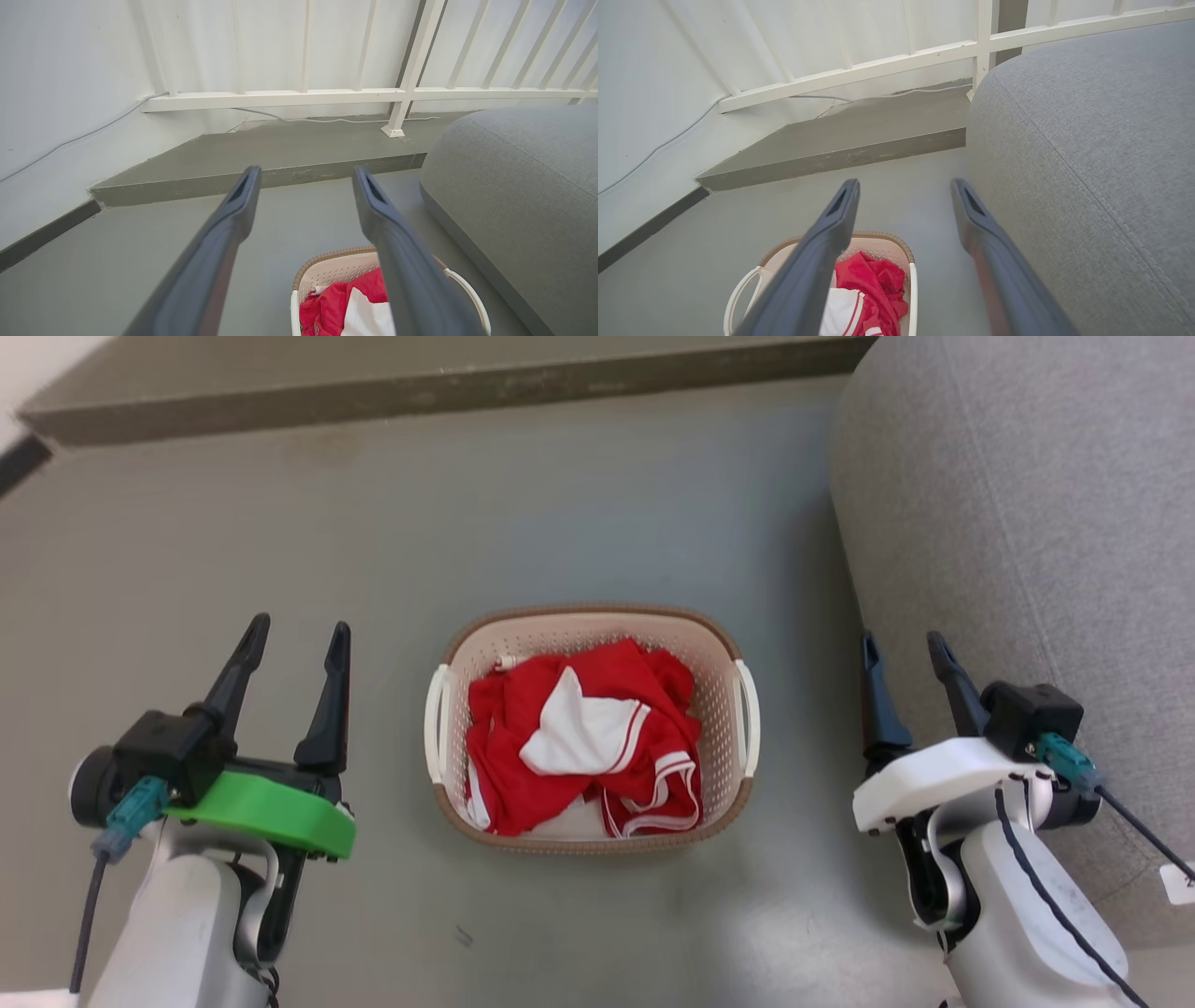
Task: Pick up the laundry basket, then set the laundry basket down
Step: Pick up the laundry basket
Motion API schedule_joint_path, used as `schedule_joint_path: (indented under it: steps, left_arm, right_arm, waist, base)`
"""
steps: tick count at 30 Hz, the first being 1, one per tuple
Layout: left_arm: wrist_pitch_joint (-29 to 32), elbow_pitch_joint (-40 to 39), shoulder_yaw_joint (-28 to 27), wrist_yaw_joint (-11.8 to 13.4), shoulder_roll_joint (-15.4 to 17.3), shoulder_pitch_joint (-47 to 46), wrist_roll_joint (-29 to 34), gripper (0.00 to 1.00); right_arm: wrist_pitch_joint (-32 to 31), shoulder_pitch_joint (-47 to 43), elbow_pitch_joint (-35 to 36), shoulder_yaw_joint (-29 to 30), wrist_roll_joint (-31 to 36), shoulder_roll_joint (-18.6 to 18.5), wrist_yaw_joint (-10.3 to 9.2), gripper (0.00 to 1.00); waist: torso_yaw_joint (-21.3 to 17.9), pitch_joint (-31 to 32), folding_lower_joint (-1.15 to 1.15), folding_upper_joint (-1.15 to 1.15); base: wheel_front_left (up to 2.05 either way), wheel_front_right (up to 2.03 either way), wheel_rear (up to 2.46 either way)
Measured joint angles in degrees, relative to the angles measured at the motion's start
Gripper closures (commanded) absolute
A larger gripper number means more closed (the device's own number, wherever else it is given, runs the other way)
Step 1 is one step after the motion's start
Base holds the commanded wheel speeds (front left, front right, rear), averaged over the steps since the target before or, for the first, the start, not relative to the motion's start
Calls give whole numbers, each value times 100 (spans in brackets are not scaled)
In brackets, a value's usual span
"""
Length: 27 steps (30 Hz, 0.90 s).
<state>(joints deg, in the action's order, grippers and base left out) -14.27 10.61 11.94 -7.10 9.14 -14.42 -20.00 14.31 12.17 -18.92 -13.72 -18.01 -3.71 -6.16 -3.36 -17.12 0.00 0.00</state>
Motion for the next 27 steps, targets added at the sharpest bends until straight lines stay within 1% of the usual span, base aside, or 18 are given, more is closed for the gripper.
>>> schedule_joint_path:
  steps: [7, 10, 21, 27]
  left_arm:
    - [-16, 199, 386, -1, 175, -416, -238, 0]
    - [-16, 389, 595, -1, 330, -647, -338, 0]
    - [13, 917, 945, -1, 470, -1385, -837, 0]
    - [74, 1140, 1255, -1, 546, -1781, -1070, 0]
  right_arm:
    - [2, 373, -283, 42, -1, 13, -8, 0]
    - [3, 585, -426, 67, -19, 20, -9, 0]
    - [3, 1284, -976, -55, -94, 36, -44, 0]
    - [3, 1690, -1347, -125, -316, 35, -47, 0]
  waist:
    - [-56, -548, 0, 0]
    - [-73, -868, 0, 0]
    - [-71, -1719, 0, 0]
    - [-55, -2133, 0, 0]
  base:
    - [0, 0, 0]
    - [0, 0, 0]
    - [0, 0, 0]
    - [0, 0, 0]
